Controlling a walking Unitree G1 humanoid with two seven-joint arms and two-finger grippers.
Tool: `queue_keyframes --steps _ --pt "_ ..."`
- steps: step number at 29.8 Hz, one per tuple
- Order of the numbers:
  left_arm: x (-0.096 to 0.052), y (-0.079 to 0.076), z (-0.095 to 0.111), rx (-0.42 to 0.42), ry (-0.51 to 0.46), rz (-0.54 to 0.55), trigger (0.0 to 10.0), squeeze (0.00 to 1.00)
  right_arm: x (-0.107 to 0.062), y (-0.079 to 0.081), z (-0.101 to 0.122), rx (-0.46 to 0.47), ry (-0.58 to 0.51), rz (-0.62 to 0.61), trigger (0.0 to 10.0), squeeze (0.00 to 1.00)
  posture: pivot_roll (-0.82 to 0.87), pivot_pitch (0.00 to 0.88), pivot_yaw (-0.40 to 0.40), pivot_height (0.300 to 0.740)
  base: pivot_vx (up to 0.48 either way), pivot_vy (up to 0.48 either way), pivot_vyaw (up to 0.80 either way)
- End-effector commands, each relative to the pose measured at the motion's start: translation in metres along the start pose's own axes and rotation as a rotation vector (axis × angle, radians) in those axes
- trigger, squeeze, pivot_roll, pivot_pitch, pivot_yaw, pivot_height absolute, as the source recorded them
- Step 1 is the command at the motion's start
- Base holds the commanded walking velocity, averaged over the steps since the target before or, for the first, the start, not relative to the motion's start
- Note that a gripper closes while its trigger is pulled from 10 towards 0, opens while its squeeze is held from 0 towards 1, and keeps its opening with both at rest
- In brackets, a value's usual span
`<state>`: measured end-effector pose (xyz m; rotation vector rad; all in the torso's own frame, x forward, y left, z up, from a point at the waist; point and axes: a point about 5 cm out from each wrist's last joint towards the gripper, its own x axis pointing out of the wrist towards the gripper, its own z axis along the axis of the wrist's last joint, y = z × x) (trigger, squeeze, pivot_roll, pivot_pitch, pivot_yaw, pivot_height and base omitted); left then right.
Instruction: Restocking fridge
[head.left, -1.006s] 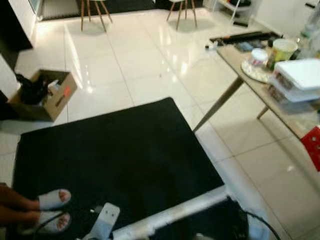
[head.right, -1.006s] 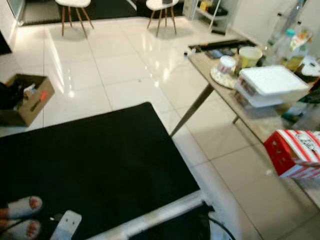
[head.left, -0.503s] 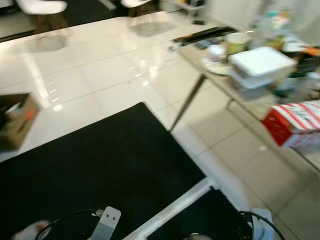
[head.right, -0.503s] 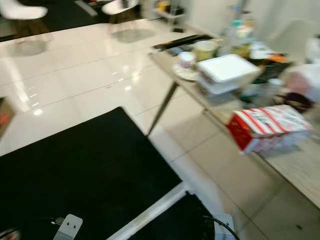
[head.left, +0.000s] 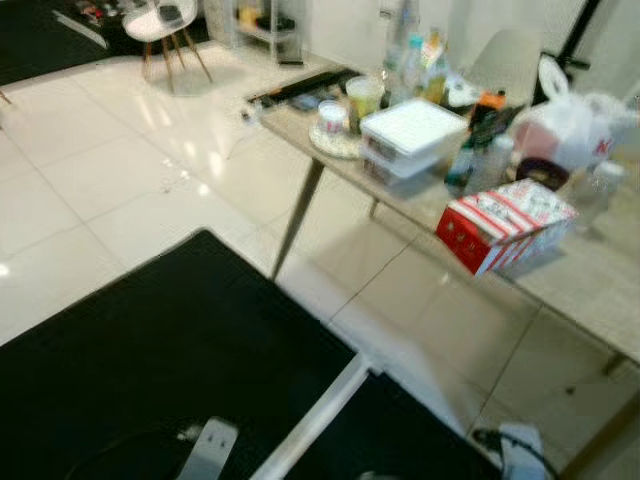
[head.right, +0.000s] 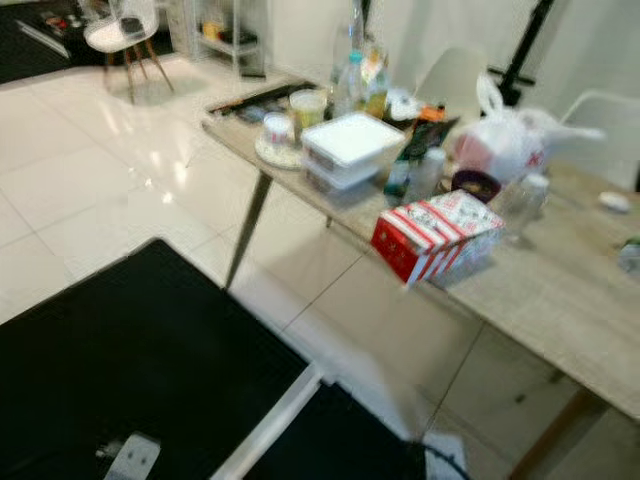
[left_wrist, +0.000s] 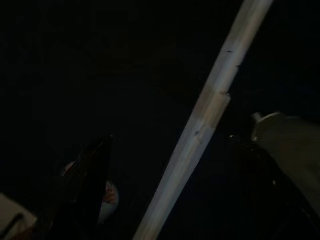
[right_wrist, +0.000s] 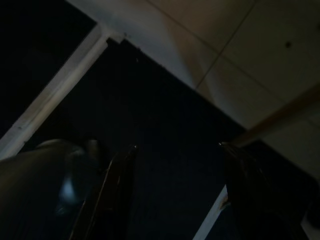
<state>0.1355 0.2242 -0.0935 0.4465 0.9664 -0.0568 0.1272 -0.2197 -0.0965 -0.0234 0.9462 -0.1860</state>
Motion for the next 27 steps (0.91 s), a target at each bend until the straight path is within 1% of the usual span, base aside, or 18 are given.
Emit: queue_keyframes --steps 1,27 --pt "0.0004 -0.0027 0.0017 0.000 -0.002 -0.006 10.0 0.00 -0.0005 -0.0036 -0.0011 0.011 0.003 -0.011 10.0 0.00 -0.04 0.067 -0.025 0.740 0.000 0.000 -0.79" --pt "0.0004 -0.0035 0.0020 0.008 -0.003 -0.006 10.0 0.00 -0.0003 -0.0050 -0.0007 0.005 0.007 -0.013 10.0 0.00 -0.05 0.058 -0.025 0.740 0.000 0.000 -0.78"
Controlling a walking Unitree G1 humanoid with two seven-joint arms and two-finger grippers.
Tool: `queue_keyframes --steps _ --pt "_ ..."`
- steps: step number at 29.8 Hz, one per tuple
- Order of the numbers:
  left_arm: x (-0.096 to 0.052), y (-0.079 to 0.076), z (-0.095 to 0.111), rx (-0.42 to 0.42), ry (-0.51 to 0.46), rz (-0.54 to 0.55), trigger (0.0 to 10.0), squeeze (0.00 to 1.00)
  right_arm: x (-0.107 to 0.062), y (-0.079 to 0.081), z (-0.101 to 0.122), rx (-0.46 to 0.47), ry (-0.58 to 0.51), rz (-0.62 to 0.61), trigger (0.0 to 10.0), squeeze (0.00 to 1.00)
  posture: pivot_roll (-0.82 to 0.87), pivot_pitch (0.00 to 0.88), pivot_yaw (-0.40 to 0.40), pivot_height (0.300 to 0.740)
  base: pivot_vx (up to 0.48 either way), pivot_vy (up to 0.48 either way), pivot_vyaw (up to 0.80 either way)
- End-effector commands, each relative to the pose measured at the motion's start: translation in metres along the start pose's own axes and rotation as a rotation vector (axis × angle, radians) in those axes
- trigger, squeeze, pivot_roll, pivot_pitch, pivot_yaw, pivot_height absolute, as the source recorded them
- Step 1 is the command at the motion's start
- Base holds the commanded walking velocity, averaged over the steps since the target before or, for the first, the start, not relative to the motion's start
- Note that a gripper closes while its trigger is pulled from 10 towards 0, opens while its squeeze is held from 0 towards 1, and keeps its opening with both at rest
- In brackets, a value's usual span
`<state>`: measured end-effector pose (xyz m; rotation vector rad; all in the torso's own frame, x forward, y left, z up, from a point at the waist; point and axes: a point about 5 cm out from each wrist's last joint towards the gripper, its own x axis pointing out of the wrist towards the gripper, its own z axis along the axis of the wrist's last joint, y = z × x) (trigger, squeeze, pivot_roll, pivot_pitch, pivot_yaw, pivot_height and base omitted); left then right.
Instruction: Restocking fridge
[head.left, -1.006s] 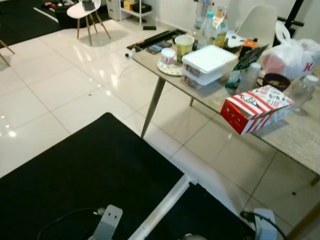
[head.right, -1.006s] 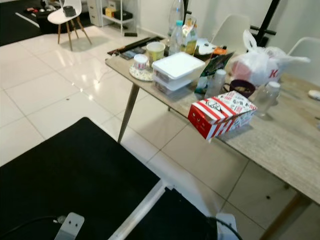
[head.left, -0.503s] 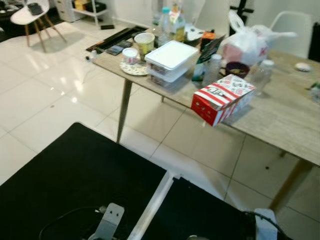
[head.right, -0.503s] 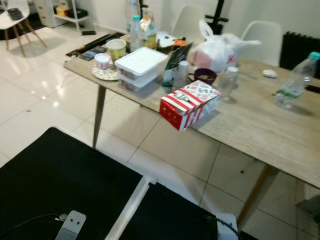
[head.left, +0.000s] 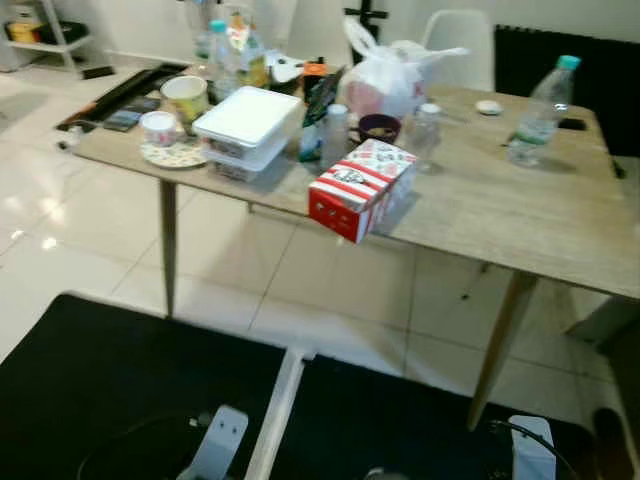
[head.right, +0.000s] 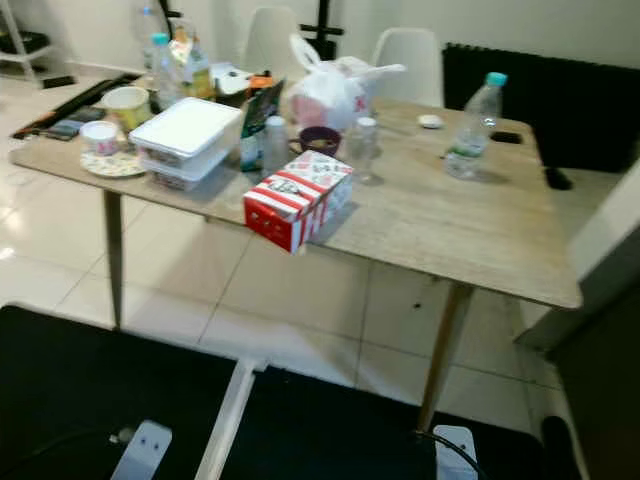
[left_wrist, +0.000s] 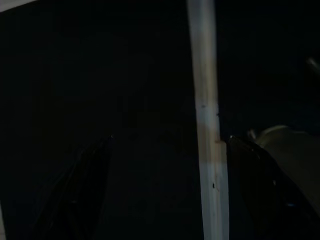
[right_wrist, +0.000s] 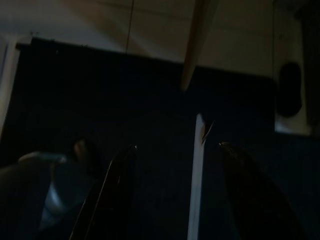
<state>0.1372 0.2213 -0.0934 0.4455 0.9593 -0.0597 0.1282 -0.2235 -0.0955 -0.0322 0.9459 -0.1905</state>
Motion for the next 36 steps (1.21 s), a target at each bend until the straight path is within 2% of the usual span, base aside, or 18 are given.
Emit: queue_keyframes --steps 1,15,20,23,25,26,27,28,30,31,34,35,36 --pt "0.000 -0.002 0.000 0.008 0.004 -0.005 10.0 0.00 -0.001 -0.001 -0.003 0.010 0.008 -0.006 10.0 0.00 -0.05 0.058 -0.025 0.740 0.000 0.000 -0.79" --pt "0.000 0.000 0.002 -0.009 -0.005 0.007 10.0 0.00 -0.001 -0.002 -0.004 0.009 0.013 -0.007 10.0 0.00 -0.05 0.064 -0.025 0.740 0.000 0.000 -0.79" --pt "0.003 0.018 0.015 -0.112 -0.077 0.072 10.0 0.00 -0.001 -0.002 -0.002 0.014 0.005 -0.009 10.0 0.00 -0.04 0.069 -0.023 0.740 0.000 0.000 -0.79" --pt "0.003 0.022 0.018 -0.131 -0.096 0.084 10.0 0.00 -0.001 -0.002 -0.002 0.015 0.003 -0.009 10.0 0.00 -0.04 0.070 -0.024 0.740 0.000 0.000 -0.79" --pt "0.005 0.038 0.034 -0.206 -0.179 0.127 10.0 0.00 0.001 -0.002 0.004 0.017 -0.018 -0.007 10.0 0.00 -0.03 0.073 -0.023 0.740 0.000 0.000 -0.79" --pt "0.005 0.038 0.034 -0.206 -0.179 0.127 10.0 0.00 0.001 -0.002 0.004 0.017 -0.018 -0.007 10.0 0.00 -0.03 0.073 -0.023 0.740 0.000 0.000 -0.79" --pt "0.005 0.052 0.049 -0.266 -0.253 0.163 10.0 0.00 0.002 -0.002 0.012 0.019 -0.047 -0.004 10.0 0.00 -0.02 0.076 -0.022 0.740 0.000 0.000 -0.69" --pt "0.005 0.052 0.049 -0.266 -0.253 0.163 10.0 0.00 0.002 -0.002 0.012 0.019 -0.047 -0.004 10.0 0.00 -0.02 0.076 -0.022 0.740 0.000 0.000 -0.69" --pt "-0.002 0.082 0.080 -0.376 -0.422 0.245 10.0 0.00 0.006 0.003 0.033 -0.007 -0.132 0.023 10.0 0.00 -0.02 0.081 -0.020 0.740 0.000 0.000 0.00" --pt "-0.008 0.092 0.090 -0.422 -0.485 0.268 10.0 0.00 0.008 0.007 0.043 -0.014 -0.172 0.039 10.0 0.00 -0.01 0.082 -0.019 0.740 0.000 0.000 0.00" --pt "-0.025 0.102 0.109 -0.568 -0.589 0.264 10.0 0.00 0.010 0.016 0.062 -0.022 -0.240 0.071 10.0 0.00 -0.01 0.079 -0.011 0.740 0.000 0.000 0.00" --pt "-0.025 0.102 0.109 -0.568 -0.589 0.264 10.0 0.00 0.010 0.016 0.062 -0.022 -0.240 0.071 10.0 0.00 -0.01 0.079 -0.011 0.740 0.000 0.000 0.00" --pt "-0.030 0.102 0.112 -0.604 -0.607 0.258 10.0 0.30 0.010 0.018 0.066 -0.026 -0.251 0.076 10.0 0.00 -0.01 0.079 -0.011 0.740 0.000 0.000 0.00"
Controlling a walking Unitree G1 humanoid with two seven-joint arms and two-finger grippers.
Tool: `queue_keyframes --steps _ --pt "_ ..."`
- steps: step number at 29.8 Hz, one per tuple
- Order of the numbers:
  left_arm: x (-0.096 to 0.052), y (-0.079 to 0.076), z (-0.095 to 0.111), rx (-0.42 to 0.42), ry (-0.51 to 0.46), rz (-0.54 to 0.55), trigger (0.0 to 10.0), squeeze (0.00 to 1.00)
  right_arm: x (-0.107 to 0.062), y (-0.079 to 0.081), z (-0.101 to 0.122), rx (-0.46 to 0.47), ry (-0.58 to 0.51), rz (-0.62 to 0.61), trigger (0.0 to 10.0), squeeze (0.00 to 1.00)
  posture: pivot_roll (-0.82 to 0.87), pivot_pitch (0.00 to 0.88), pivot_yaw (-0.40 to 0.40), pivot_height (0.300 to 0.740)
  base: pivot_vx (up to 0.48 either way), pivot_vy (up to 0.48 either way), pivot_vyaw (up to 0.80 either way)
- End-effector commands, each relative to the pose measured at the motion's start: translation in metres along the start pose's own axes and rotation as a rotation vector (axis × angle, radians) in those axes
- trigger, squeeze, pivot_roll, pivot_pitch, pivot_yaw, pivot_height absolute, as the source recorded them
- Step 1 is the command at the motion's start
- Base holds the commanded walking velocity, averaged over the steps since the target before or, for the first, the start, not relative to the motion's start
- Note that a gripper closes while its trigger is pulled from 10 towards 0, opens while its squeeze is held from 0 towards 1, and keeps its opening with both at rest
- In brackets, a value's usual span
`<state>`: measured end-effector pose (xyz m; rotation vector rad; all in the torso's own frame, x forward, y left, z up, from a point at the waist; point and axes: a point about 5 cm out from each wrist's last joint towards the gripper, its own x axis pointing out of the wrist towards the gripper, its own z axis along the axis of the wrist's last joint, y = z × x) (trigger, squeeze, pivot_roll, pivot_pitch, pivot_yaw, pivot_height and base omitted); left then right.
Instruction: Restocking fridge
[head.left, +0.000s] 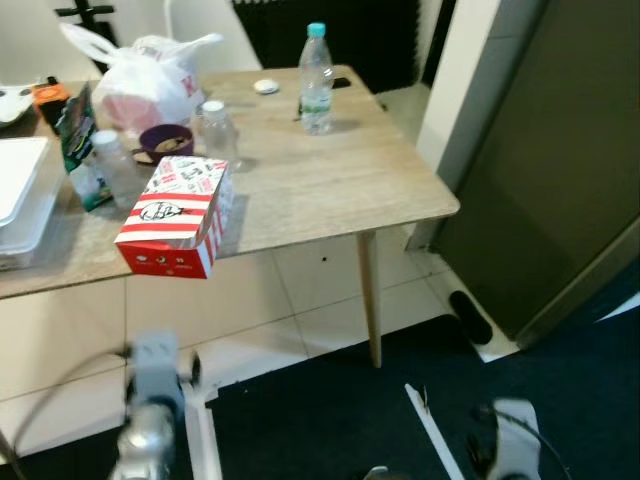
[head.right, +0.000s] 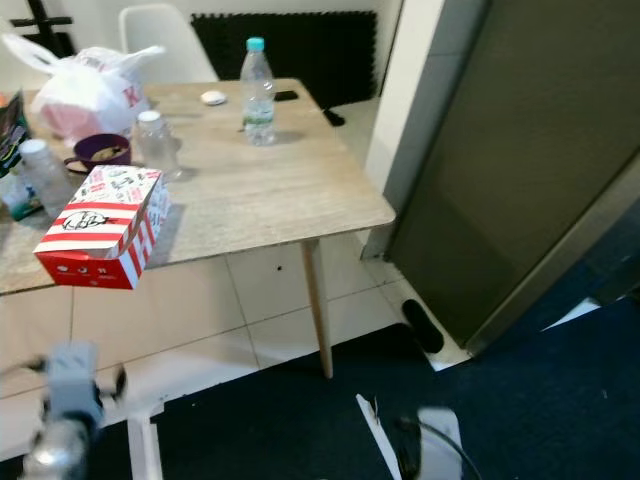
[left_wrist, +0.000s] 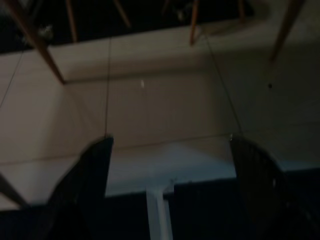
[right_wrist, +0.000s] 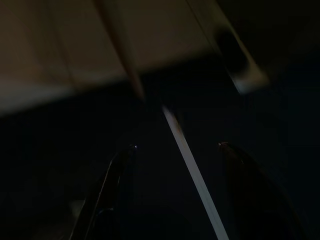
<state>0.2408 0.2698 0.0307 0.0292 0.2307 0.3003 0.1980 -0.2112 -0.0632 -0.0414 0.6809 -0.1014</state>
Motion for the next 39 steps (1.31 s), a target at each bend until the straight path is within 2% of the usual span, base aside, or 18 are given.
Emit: queue_keyframes --steps 1,7,12,14,17,18,19,20,21,22,24,28,29,32,33,36,37,39 --pt "-0.009 -0.004 -0.005 -0.091 0.040 0.006 10.0 1.00 -0.002 0.001 -0.004 0.001 0.006 0.003 10.0 0.00 0.00 0.078 -0.008 0.740 0.000 0.000 0.00" --pt "-0.026 -0.002 0.016 -0.305 0.007 0.107 10.0 1.00 0.002 0.006 0.006 0.018 -0.030 0.018 10.0 0.00 0.01 0.081 -0.002 0.740 0.000 0.000 0.00" --pt "-0.035 -0.003 0.024 -0.400 0.005 0.101 10.0 1.00 0.001 0.006 0.002 0.015 -0.020 0.019 10.0 0.00 0.02 0.082 -0.002 0.740 0.000 0.000 0.00" --pt "-0.038 -0.006 0.032 -0.351 -0.020 0.050 10.0 1.00 0.000 0.006 0.000 0.011 -0.014 0.020 10.0 0.00 0.02 0.081 -0.003 0.740 0.000 0.000 0.00" --pt "-0.032 -0.006 0.050 -0.022 -0.101 -0.060 10.0 1.00 -0.001 0.006 -0.002 0.007 -0.010 0.017 10.0 0.00 0.01 0.079 0.006 0.740 0.000 0.000 0.00" --pt "-0.032 -0.006 0.050 -0.022 -0.101 -0.060 10.0 1.00 -0.001 0.006 -0.002 0.007 -0.010 0.017 10.0 0.00 0.01 0.079 0.006 0.740 0.000 0.000 0.00" --pt "-0.030 -0.006 0.055 0.014 -0.107 -0.079 10.0 0.59 -0.001 0.006 -0.001 0.008 -0.013 0.015 10.0 0.00 0.01 0.079 0.006 0.740 0.000 0.000 0.00" --pt "-0.028 -0.005 0.058 -0.007 -0.102 -0.093 10.0 0.00 -0.001 0.005 0.000 0.007 -0.019 0.011 10.0 0.00 0.01 0.079 0.007 0.740 0.000 0.000 0.00" --pt "-0.025 -0.006 0.063 -0.114 -0.087 -0.135 10.0 0.00 0.000 0.005 0.002 0.006 -0.030 0.008 10.0 0.00 0.01 0.078 0.007 0.740 0.000 0.000 0.00" --pt "-0.025 -0.006 0.063 -0.114 -0.087 -0.135 10.0 0.00 0.000 0.005 0.002 0.006 -0.030 0.008 10.0 0.00 0.01 0.078 0.007 0.740 0.000 0.000 0.00" --pt "-0.022 -0.008 0.076 -0.301 -0.079 -0.199 10.0 0.00 0.001 0.004 0.006 0.001 -0.050 0.007 10.0 0.00 0.01 0.078 0.006 0.740 0.000 0.000 0.00" --pt "-0.016 -0.007 0.091 -0.440 -0.092 -0.232 10.0 0.00 0.002 0.005 0.013 -0.023 -0.085 0.014 10.0 0.00 0.02 0.077 0.004 0.740 0.000 0.000 0.00" --pt "-0.013 -0.009 0.097 -0.381 -0.111 -0.255 10.0 0.00 0.004 0.004 0.020 -0.030 -0.115 0.015 10.0 0.00 0.01 0.076 0.002 0.740 0.000 0.000 0.00" --pt "-0.005 -0.007 0.108 -0.017 -0.188 -0.265 10.0 0.00 0.007 0.002 0.043 -0.066 -0.223 0.018 10.0 0.00 0.00 0.078 -0.001 0.740 0.000 0.000 0.00" --pt "-0.005 -0.007 0.108 -0.017 -0.188 -0.265 10.0 0.00 0.007 0.002 0.043 -0.066 -0.223 0.018 10.0 0.00 0.00 0.078 -0.001 0.740 0.000 0.000 0.00" --pt "-0.005 -0.004 0.118 0.292 -0.261 -0.319 10.0 0.00 0.008 -0.005 0.061 -0.094 -0.303 0.014 10.0 0.00 0.01 0.079 -0.004 0.740 0.000 0.000 0.00" --pt "-0.005 -0.004 0.118 0.292 -0.261 -0.319 10.0 0.00 0.008 -0.005 0.061 -0.094 -0.303 0.014 10.0 0.00 0.01 0.079 -0.004 0.740 0.000 0.000 0.00" --pt "-0.006 0.006 0.134 0.452 -0.314 -0.312 10.0 0.00 0.008 -0.015 0.074 -0.093 -0.343 -0.006 10.0 0.00 0.01 0.080 -0.006 0.740 0.000 0.000 0.00"
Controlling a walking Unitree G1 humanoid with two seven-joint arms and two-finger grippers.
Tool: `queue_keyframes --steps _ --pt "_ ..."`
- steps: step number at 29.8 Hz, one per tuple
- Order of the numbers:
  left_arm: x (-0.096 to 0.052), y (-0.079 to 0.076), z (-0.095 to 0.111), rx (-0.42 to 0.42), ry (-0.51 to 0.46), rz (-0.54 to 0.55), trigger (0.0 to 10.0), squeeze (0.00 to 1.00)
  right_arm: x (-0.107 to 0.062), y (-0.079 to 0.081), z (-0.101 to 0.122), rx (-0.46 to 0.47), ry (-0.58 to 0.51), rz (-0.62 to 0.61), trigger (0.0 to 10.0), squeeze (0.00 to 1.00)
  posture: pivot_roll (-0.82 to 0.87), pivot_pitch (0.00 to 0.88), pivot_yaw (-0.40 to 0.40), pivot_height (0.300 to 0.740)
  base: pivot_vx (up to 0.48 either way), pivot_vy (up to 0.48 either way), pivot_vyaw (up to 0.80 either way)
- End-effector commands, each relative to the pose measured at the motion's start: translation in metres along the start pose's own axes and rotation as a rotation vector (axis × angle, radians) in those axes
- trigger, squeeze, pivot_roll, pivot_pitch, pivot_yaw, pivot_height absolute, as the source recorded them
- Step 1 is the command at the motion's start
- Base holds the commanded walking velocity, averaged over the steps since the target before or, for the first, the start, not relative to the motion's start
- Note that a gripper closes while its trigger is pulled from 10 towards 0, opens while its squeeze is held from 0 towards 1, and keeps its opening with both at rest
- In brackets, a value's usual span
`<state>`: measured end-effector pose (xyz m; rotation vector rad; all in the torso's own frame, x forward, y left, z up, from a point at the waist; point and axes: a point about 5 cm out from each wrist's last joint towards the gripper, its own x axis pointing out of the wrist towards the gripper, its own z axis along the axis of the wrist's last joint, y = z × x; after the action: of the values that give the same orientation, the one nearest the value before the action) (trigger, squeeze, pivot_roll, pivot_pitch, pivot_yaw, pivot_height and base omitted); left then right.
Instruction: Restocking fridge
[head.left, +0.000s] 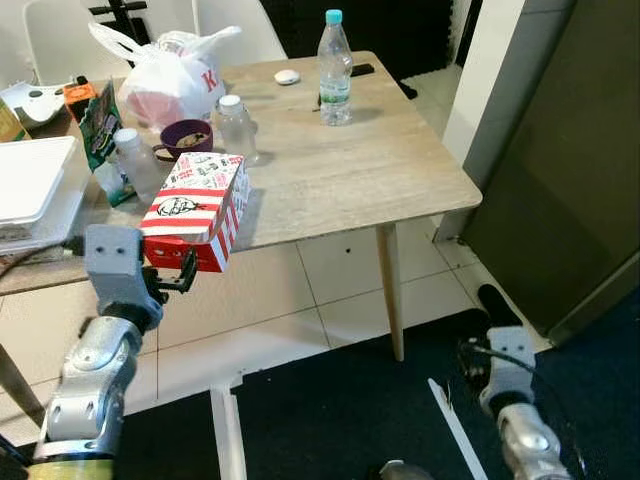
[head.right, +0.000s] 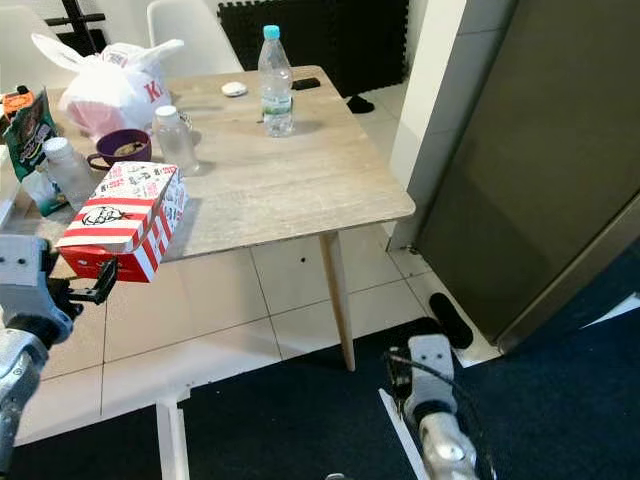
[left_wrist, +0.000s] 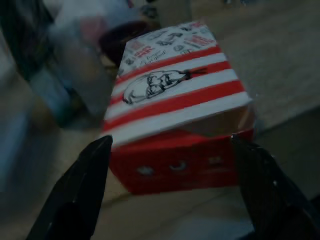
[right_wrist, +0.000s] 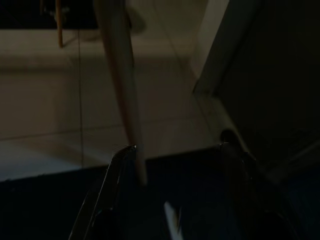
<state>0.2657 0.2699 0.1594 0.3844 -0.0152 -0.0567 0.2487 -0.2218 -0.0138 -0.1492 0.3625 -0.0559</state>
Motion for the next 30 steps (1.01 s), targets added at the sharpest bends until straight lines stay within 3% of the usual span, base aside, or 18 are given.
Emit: queue_keyframes --steps 1,4,9,10,13,17,23,24,25,26,27,30 --pt "-0.002 0.006 0.002 0.095 0.000 -0.017 10.0 0.00 0.000 -0.005 0.003 0.005 -0.020 -0.011 10.0 0.00 0.01 0.080 -0.006 0.740 0.000 0.000 0.00" --pt "0.002 0.031 0.017 0.302 -0.028 -0.010 10.0 0.00 0.005 -0.014 0.013 -0.005 -0.050 -0.025 10.0 0.00 0.03 0.077 -0.013 0.740 0.000 0.000 0.00" --pt "0.013 0.040 0.022 0.494 -0.025 -0.074 10.0 0.00 0.007 -0.016 0.019 -0.014 -0.069 -0.030 10.0 0.00 0.03 0.075 -0.010 0.740 0.000 0.000 0.00" --pt "0.015 0.040 0.020 0.539 -0.016 -0.114 10.0 0.00 0.008 -0.016 0.021 -0.017 -0.079 -0.033 10.0 0.00 0.03 0.076 -0.006 0.740 0.000 0.000 0.00" --pt "0.016 0.039 0.019 0.570 -0.009 -0.142 10.0 0.00 0.008 -0.017 0.023 -0.019 -0.086 -0.036 10.0 0.00 0.02 0.076 -0.005 0.740 0.000 0.000 0.00" --pt "0.008 0.024 0.016 0.708 0.005 -0.402 10.0 0.00 0.010 -0.032 0.035 -0.010 -0.137 -0.075 10.0 0.00 0.02 0.085 0.000 0.740 0.000 0.000 0.00" --pt "0.003 0.018 0.013 0.810 0.015 -0.511 10.0 0.00 0.010 -0.038 0.036 -0.012 -0.137 -0.089 10.0 0.00 0.02 0.090 0.001 0.740 0.000 0.000 0.00" --pt "0.002 0.018 0.013 0.835 0.016 -0.530 10.0 0.47 0.009 -0.039 0.036 -0.012 -0.136 -0.092 10.0 0.00 0.02 0.090 0.001 0.740 0.000 0.000 0.00" --pt "0.001 0.018 0.012 0.862 0.012 -0.544 10.0 0.71 0.009 -0.039 0.035 -0.012 -0.132 -0.094 10.0 0.00 0.02 0.091 0.001 0.740 0.000 0.000 0.00" --pt "0.001 0.018 0.012 0.862 0.012 -0.544 10.0 0.71 0.009 -0.039 0.035 -0.012 -0.132 -0.094 10.0 0.00 0.02 0.091 0.001 0.740 0.000 0.000 0.00" --pt "0.003 0.019 0.013 0.875 -0.002 -0.533 10.0 1.00 0.009 -0.039 0.034 -0.012 -0.130 -0.095 10.0 0.00 0.02 0.090 0.001 0.740 0.000 0.000 0.00" --pt "0.012 0.025 0.015 0.908 -0.025 -0.456 10.0 1.00 0.009 -0.037 0.033 -0.012 -0.127 -0.093 10.0 0.00 0.02 0.089 -0.001 0.740 0.000 0.000 0.00"
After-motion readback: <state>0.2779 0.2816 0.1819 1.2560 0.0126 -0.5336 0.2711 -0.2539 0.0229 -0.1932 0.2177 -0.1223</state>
